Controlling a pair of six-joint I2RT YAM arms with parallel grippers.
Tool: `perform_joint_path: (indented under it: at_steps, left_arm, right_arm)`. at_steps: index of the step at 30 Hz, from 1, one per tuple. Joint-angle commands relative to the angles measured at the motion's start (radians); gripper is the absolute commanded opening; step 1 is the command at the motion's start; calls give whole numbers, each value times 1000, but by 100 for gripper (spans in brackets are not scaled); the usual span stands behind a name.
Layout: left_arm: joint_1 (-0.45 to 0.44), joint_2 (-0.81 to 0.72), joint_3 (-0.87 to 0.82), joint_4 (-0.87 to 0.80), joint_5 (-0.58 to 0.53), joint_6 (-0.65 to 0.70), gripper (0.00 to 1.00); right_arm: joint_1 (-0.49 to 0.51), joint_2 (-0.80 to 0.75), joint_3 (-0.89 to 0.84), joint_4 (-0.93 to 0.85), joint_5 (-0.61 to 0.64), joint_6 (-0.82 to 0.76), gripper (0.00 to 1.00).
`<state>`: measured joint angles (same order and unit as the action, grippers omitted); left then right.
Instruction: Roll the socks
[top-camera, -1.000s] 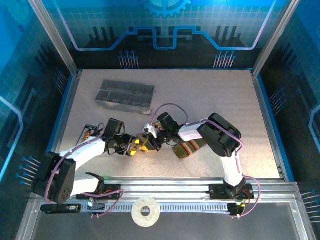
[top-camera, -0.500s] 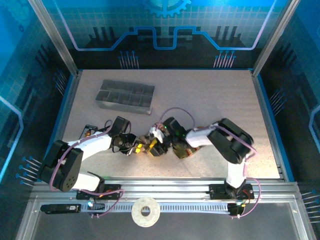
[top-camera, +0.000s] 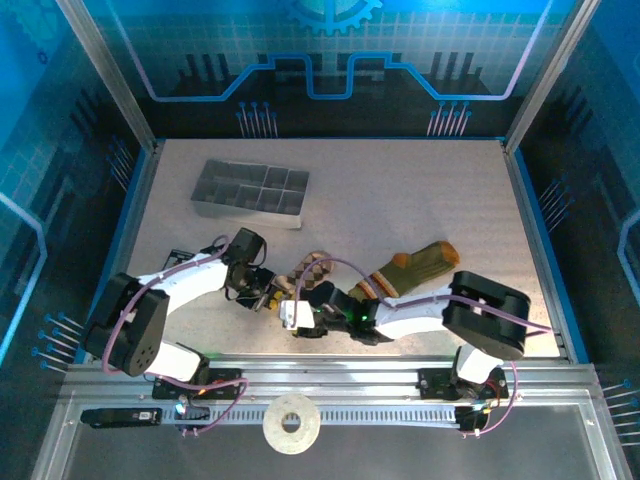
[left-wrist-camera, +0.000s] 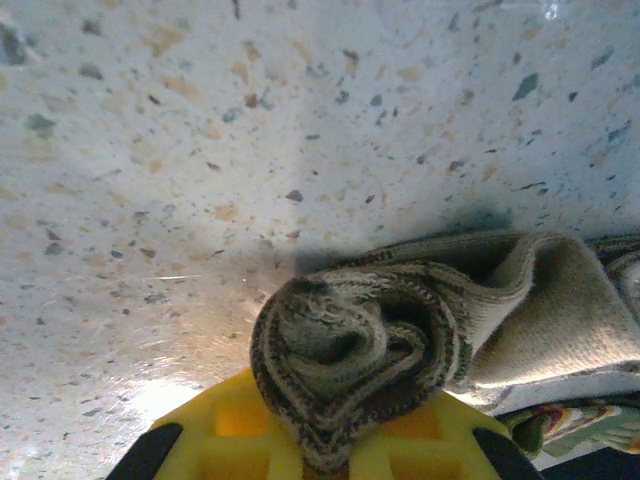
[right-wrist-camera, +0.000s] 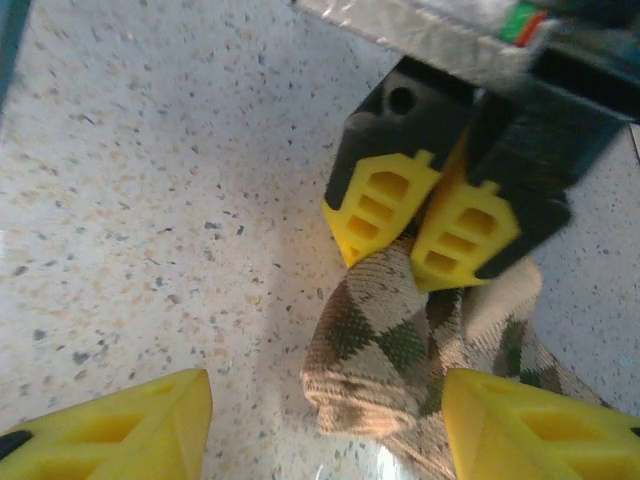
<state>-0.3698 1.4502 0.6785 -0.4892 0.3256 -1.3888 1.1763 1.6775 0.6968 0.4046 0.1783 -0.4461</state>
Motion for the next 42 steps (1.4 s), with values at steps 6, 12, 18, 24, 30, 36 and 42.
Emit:
perform_joint_path:
  at_steps: [6,12,18,24,30,36,42]
  left_arm:
    - [-9,53,-11,-108,-44,-4,3]
    - [-7,49,-8,-103,-34,-6,3]
    - [21,2,-7,-100,-7,-20,27]
    - [141,-110,12,-98,32,-19,66]
    - [181,-133,42,-69,60,34,71]
    - [162,-122,-20,63,124,40,60]
    - [77,-48,-22,155,124,51,55]
  right_arm:
    - [26,153,128,25,164,-118,48]
    - [9,218,135,-17,183,-85,26]
    - [-41,212,122,-105,76,16,2]
    - [-130,211,107,-193,-159,163,0]
    - [-227,236,80,-188,-394,301,0]
    - [-349,304,58,-127,-608,474,0]
    - [-423,389,73,-102,-753,572,0]
